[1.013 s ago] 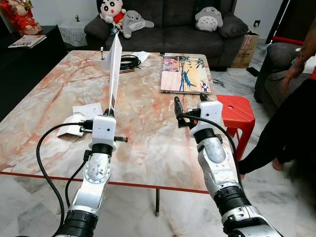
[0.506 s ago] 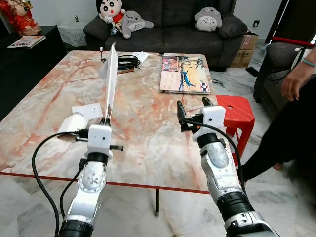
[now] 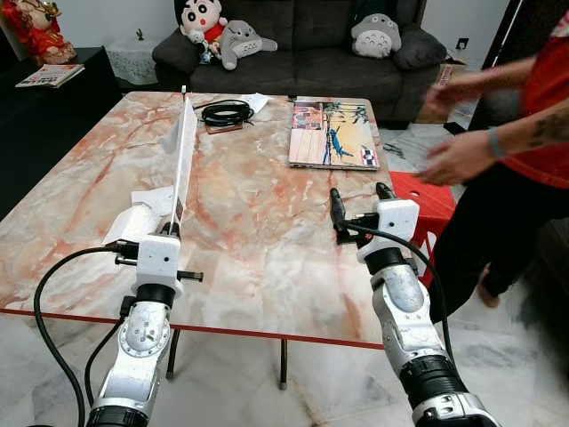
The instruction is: Picking trash to rubbish bin
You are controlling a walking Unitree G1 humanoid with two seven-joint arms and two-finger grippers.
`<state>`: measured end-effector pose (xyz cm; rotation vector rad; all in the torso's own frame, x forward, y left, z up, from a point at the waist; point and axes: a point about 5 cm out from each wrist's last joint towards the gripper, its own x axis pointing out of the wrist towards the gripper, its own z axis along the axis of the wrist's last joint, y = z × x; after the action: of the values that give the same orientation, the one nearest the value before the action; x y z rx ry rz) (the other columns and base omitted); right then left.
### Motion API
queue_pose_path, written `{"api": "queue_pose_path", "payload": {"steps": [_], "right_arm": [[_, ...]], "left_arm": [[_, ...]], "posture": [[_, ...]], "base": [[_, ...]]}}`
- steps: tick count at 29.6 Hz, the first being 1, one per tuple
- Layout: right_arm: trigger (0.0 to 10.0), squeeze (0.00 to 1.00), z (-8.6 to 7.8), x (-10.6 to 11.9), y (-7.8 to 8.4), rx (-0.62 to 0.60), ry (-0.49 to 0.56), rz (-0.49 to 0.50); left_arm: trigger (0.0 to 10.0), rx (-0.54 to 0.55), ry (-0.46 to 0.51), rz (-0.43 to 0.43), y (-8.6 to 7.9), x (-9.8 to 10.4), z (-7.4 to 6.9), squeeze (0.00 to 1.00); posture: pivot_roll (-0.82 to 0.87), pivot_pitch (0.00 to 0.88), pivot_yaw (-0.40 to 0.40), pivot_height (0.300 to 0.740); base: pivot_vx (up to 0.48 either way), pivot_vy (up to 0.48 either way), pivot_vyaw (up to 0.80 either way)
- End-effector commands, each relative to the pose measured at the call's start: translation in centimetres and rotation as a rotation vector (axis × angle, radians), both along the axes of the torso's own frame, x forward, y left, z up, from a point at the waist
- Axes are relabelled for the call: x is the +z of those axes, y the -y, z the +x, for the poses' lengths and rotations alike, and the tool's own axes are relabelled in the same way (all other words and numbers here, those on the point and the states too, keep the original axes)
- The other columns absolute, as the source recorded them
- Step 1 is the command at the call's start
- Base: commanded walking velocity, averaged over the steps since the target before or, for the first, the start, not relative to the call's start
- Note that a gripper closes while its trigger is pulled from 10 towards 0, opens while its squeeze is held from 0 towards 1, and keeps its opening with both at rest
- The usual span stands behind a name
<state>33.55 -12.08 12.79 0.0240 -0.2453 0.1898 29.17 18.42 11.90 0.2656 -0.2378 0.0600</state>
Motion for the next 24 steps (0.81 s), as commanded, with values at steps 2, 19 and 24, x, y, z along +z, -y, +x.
{"api": "queue_pose_path", "payload": {"steps": [2, 19, 24], "right_arm": [[10.0, 0.00, 0.34, 0.88, -0.31, -0.002, 0.021, 0.022], [10.0, 0.00, 0.41, 0.68, -0.82, 0.006, 0.004, 0.034], [10.0, 0.00, 0.28, 0.50, -0.71, 0.004, -0.002, 0.034]], "left_arm": [[10.0, -0.001, 0.014, 0.005, 0.33, 0.20, 0.27, 0.00], [10.0, -0.024, 0.017, 0.000, 1.14, 0.23, 0.38, 0.00], [10.0, -0.019, 0.021, -0.001, 1.02, 0.35, 0.31, 0.00]], "posture": [[-0.01, 0.000, -0.002, 0.740], [-0.01, 0.000, -0.005, 0.740], [-0.01, 0.000, -0.004, 0.740]], "base": [[0.000, 0.000, 0.00], [0.000, 0.000, 0.00], [0.000, 0.000, 0.00]]}}
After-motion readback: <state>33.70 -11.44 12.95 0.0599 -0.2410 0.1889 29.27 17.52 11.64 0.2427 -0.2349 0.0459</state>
